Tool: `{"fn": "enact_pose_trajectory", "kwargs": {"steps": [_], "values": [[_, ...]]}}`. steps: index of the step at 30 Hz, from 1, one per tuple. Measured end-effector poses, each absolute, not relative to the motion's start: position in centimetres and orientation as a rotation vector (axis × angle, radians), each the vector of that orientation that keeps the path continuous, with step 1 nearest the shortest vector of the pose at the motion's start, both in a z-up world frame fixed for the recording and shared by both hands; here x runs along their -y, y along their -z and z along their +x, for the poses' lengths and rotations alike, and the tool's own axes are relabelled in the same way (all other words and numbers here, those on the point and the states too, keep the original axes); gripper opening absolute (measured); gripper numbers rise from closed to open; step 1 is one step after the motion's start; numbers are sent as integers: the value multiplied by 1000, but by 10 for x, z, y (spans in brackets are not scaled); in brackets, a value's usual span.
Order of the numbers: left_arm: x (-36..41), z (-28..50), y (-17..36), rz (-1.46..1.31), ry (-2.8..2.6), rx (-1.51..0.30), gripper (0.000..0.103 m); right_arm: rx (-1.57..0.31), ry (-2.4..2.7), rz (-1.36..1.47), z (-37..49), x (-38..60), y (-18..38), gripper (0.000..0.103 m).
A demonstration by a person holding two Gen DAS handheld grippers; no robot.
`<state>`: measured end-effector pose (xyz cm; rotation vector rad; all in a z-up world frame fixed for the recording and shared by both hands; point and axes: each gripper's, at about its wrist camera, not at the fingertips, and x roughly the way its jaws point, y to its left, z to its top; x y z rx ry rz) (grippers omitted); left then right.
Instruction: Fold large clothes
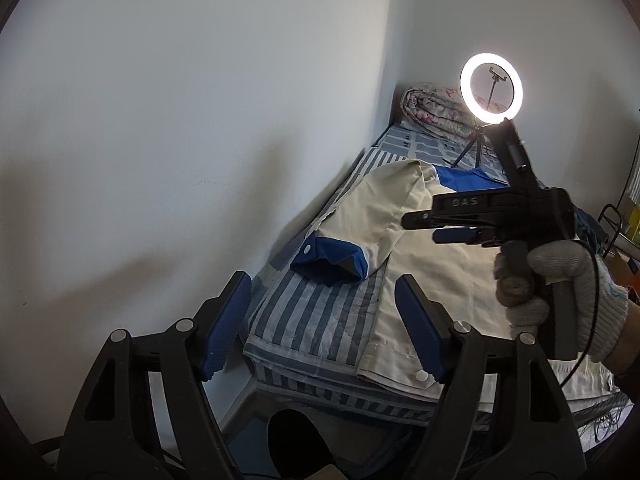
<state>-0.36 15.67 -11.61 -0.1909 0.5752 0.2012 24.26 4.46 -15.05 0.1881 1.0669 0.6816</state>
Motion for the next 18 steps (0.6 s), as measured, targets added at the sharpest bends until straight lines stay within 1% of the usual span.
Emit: {"fn": "enact_pose_trajectory", "kwargs": {"steps": [12, 18], "values": [[-163, 0, 119, -198, -188, -594, 77, -1308, -687, 405, 272, -86, 223, 65], [-166, 1, 120, -205, -193, -596, 77, -1366, -692, 576, 275, -82, 235, 64]]}}
